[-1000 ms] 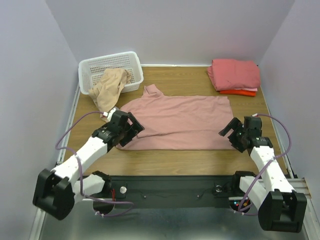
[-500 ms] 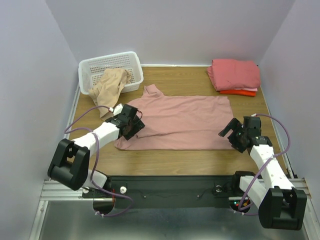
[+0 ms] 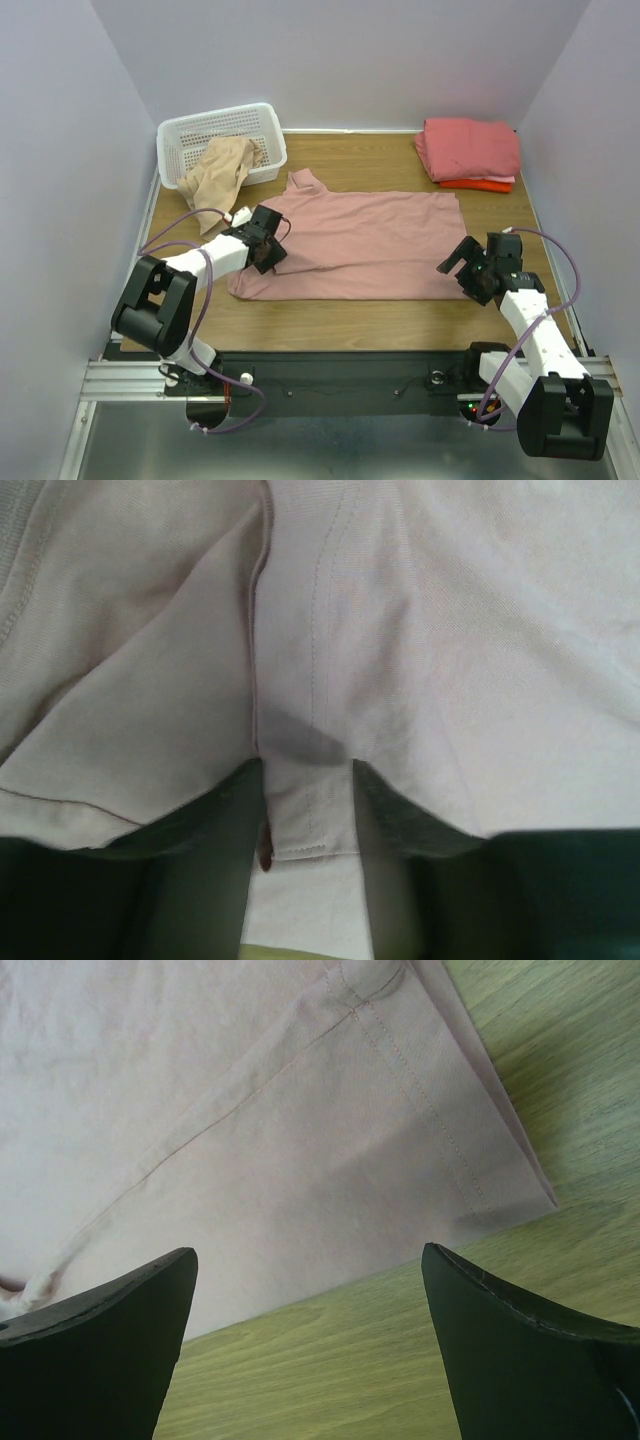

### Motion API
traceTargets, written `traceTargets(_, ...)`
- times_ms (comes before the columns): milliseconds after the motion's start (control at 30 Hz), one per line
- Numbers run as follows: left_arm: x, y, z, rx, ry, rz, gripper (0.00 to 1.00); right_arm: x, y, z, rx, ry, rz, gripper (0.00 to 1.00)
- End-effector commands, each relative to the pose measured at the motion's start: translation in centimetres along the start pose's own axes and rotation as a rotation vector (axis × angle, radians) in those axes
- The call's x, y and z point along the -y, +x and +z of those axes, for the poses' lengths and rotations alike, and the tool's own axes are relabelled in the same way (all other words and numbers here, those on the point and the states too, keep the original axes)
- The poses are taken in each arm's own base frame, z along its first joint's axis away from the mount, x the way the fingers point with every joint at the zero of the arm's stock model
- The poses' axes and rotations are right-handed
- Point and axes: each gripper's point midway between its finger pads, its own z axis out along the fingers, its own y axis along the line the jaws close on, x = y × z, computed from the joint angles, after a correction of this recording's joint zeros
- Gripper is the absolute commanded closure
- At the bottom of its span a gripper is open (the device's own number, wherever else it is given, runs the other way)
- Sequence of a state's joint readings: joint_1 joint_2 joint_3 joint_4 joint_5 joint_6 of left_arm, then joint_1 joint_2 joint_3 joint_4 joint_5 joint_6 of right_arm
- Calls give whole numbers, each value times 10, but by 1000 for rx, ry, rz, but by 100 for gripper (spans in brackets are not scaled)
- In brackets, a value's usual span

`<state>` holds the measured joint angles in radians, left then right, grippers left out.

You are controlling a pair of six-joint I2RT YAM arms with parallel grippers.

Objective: Fold and stack the t-shirts
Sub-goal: Fold the tshirt

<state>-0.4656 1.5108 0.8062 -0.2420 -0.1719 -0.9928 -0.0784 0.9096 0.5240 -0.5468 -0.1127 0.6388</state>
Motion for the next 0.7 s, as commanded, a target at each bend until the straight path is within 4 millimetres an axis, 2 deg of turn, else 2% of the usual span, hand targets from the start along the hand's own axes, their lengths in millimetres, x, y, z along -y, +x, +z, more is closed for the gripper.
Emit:
traceTargets(0, 9, -10, 0, 35, 3, 4, 58, -8, -12, -4, 38, -26, -17, 0)
traceTargets(100, 10, -9, 2, 28, 2, 8, 73, -8, -12, -3, 37, -22, -15, 0)
traceTargets(167, 15, -11, 0, 29, 16, 8, 100, -7, -12, -3, 38, -21, -15, 0)
traceTargets(433, 32, -19, -8, 34, 58, 19, 100, -8, -12, -4, 38, -24, -16, 0)
traceTargets(667, 52, -29, -3, 35, 71, 54, 100, -9, -11, -3, 32, -29, -19, 0)
